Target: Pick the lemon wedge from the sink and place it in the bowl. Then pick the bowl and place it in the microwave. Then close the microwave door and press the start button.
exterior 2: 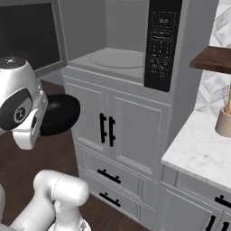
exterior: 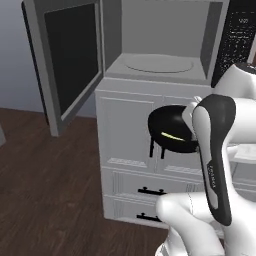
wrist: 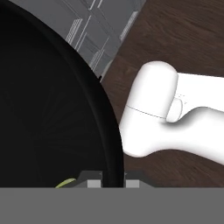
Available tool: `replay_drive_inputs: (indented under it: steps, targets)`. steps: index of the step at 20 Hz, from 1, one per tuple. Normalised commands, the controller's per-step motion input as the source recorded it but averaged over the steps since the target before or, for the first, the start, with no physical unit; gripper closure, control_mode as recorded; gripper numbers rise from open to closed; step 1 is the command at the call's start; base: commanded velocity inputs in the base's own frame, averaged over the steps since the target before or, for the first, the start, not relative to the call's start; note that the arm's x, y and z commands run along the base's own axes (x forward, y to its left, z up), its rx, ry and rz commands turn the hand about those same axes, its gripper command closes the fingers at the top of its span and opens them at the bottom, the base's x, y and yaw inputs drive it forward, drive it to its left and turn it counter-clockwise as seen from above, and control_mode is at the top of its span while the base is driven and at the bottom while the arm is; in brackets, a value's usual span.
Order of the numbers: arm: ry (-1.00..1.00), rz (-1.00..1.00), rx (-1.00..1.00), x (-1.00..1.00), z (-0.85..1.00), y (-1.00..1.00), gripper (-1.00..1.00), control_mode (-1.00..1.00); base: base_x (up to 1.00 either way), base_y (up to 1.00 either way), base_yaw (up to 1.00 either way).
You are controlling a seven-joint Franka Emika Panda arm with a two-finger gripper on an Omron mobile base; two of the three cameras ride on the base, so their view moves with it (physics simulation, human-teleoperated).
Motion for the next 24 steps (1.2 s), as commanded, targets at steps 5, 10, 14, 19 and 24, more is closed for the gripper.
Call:
replay_drive_inputs:
  steps: [5, 10, 14, 19, 24]
  targets:
    - [0.0, 0.0, 0.0, 0.0, 0.0, 0.0, 1.0, 1.0, 0.15, -0.39, 0.26]
    - [0.0, 0.0, 0.0, 0.0, 0.0, 0.0, 1.0, 1.0, 0.49, -0.48, 0.27]
    - [0.0, 0.0, 0.0, 0.0, 0.0, 0.0, 1.0, 1.0, 0.44, -0.23, 0.05]
    - [0.0, 0.0, 0.0, 0.0, 0.0, 0.0, 1.0, 1.0, 0.41, -0.03, 0.0]
    - [0.0, 0.0, 0.0, 0.0, 0.0, 0.0, 1.0, 1.0, 0.02, 0.0, 0.0]
